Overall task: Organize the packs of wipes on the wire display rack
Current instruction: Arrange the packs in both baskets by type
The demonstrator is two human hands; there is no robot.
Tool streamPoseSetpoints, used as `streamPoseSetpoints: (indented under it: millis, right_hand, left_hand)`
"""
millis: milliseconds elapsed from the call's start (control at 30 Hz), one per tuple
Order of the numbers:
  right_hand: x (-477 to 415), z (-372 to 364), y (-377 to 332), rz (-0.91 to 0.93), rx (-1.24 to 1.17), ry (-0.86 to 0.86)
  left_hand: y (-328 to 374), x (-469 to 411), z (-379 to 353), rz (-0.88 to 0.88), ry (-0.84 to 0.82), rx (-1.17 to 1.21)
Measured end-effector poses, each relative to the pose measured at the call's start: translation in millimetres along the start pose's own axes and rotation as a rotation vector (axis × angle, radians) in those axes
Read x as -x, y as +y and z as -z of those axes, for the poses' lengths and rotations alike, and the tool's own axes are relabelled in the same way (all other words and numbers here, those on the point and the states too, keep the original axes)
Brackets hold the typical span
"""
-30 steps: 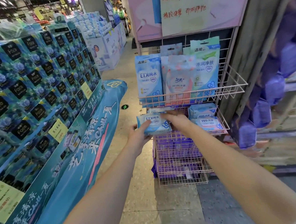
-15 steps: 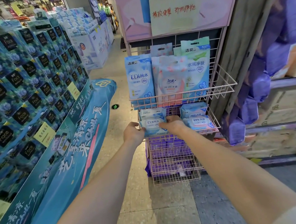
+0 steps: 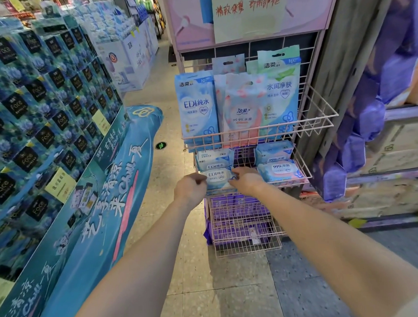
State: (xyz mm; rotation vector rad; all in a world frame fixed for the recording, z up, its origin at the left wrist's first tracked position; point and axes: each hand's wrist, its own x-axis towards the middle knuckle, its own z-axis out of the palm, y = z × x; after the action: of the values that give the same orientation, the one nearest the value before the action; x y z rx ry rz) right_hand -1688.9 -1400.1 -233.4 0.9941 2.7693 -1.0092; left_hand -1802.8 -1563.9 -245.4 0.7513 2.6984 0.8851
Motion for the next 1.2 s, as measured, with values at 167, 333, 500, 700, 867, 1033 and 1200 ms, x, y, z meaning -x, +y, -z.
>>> streamPoseSetpoints:
  millis: [167,333,500,700,867,1033,1200]
  right_hand:
    - [5,9,18,-0.007,-0.239,0.111]
    - [12,32,53,-0.071,-0.298,0.403]
    - [18,65,96,-0.133,-0.301,0.591]
    - [18,84,130,-0.188,0.241,0.377]
    - [14,80,143,-0.145,0.203,0.322]
    - [11,77,149,-0.106,0.126,0.368]
    - [2,89,147,-0.113,0.043,0.352]
  left_hand:
    - [5,0,-3,0.091,0.090,0.322]
    - [40,0,-19,0.052,0.052,0.397]
    - [75,0,-46,0.014,-0.023,0.418]
    - [109,-5,-73,0.068,-0.143,0.353]
    - [135,4,-101,0.001,-0.259,0.060]
    - [144,2,-112,0.080,-0.236,0.024]
    - [142,-7,-109,0.122,-0.256,0.083]
